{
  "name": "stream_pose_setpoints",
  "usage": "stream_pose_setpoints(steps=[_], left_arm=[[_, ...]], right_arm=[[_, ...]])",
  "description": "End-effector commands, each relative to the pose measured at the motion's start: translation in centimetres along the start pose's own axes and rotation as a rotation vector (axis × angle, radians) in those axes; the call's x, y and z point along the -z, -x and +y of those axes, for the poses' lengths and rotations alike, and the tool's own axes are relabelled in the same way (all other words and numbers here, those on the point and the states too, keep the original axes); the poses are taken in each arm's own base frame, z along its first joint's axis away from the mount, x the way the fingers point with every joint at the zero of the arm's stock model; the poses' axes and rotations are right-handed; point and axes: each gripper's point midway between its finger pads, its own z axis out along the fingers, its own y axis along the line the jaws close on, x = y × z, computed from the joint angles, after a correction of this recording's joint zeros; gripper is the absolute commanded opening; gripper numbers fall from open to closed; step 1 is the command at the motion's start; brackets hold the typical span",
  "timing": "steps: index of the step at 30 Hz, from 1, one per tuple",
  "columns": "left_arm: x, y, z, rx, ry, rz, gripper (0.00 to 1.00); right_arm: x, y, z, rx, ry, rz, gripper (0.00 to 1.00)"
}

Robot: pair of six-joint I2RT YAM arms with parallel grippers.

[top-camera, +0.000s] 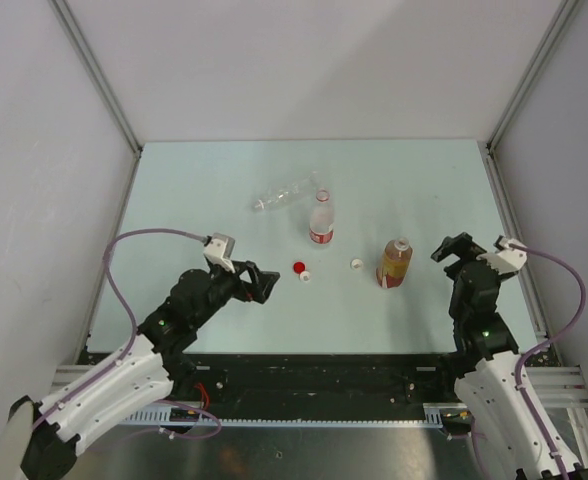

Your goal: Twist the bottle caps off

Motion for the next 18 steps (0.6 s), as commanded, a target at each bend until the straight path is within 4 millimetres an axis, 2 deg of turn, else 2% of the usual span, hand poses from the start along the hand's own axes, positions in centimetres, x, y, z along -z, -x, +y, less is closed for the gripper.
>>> stream_pose_setpoints(steps=[1,5,11,14,18], left_arm=[[0.7,1.4,-0.2,-0.037,-0.026,-0.069,1.0],[1.0,1.4,-0.6,-0.048,-0.055,-0.078,1.0],[1.1,1.8,-0.5,-0.063,-0.044,-0.086,0.99],[1.2,2.1,-0.4,-0.075,-0.037,-0.095,0.99],[1.4,2.7,-0.4,-0.085,-0.031,-0.109,0.99]], right_arm=[[0.2,0.4,2.6,0.067,0.157,-0.004,0.99],[0.4,0.1,4.3,0.094,0.259,-0.006,0.99],[0.2,-0.2,5.2,0.131,0.317,-0.029,0.99],[0.1,-0.4,5.1,0.136,0.319,-0.035,0.99],[-0.4,-0.5,3.9,0.118,0.25,-0.041,1.0]])
